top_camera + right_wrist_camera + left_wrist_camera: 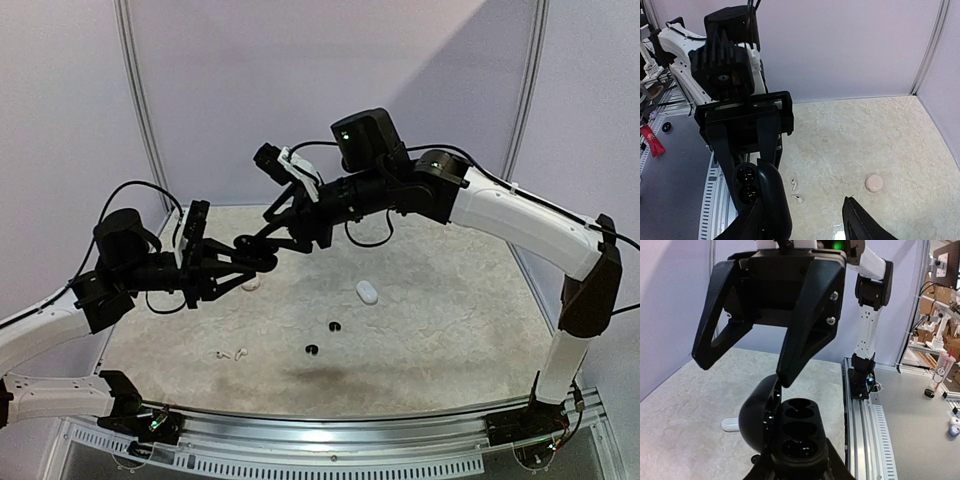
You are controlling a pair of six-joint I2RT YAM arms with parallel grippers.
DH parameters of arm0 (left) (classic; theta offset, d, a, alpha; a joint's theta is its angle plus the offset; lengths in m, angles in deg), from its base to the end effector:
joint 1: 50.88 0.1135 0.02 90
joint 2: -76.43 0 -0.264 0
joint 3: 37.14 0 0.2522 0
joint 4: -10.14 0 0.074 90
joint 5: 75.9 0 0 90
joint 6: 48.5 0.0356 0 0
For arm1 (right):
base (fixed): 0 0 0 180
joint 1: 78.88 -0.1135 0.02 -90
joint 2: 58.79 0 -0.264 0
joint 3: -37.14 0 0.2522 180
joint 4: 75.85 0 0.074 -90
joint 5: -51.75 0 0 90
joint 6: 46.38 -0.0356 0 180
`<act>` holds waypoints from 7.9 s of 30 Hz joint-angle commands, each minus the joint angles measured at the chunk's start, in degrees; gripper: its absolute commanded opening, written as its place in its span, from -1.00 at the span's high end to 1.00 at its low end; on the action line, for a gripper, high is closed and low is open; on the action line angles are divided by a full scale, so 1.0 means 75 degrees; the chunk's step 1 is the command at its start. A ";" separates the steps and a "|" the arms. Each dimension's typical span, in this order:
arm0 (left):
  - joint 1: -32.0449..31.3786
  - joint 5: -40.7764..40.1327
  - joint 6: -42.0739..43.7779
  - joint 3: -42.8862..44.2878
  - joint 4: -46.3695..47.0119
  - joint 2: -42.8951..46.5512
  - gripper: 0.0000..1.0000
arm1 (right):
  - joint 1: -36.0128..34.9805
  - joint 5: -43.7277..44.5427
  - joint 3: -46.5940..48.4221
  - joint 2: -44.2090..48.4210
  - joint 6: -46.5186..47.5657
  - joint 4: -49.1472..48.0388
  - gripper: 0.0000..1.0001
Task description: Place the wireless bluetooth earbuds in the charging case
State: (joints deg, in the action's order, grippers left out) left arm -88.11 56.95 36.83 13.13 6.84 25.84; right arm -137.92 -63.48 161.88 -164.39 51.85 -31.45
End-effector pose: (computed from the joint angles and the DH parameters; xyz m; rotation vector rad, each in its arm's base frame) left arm 0.1482 -0.1430 0.3097 1.0406 1.4062 -1.1525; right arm 0.2058 0.3725 0.4051 -1.4059 1.5774 0.9919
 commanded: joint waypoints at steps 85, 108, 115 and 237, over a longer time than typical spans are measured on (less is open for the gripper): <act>0.1050 -0.0487 -0.0527 -0.1383 0.0308 0.0827 1.00 | 0.1327 0.0071 -0.2362 -0.2790 0.0508 0.2192 0.56; 0.1062 -0.0488 -0.0427 -0.1388 0.0246 0.0815 1.00 | 0.1280 -0.0302 -0.2396 -0.2593 0.0426 0.2095 0.90; 0.1062 -0.0159 -0.0175 -0.1432 0.0349 0.0862 1.00 | 0.1284 -0.0109 -0.2037 -0.2315 0.0495 0.2343 0.99; 0.0359 0.1577 0.4115 -0.1303 0.0819 0.0475 1.00 | -0.1362 0.2856 -0.1202 0.1758 0.0244 0.1076 1.00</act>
State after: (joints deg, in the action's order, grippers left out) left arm -84.64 66.18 65.99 3.97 11.71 29.93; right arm -150.01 -43.05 155.52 -153.11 59.00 -21.20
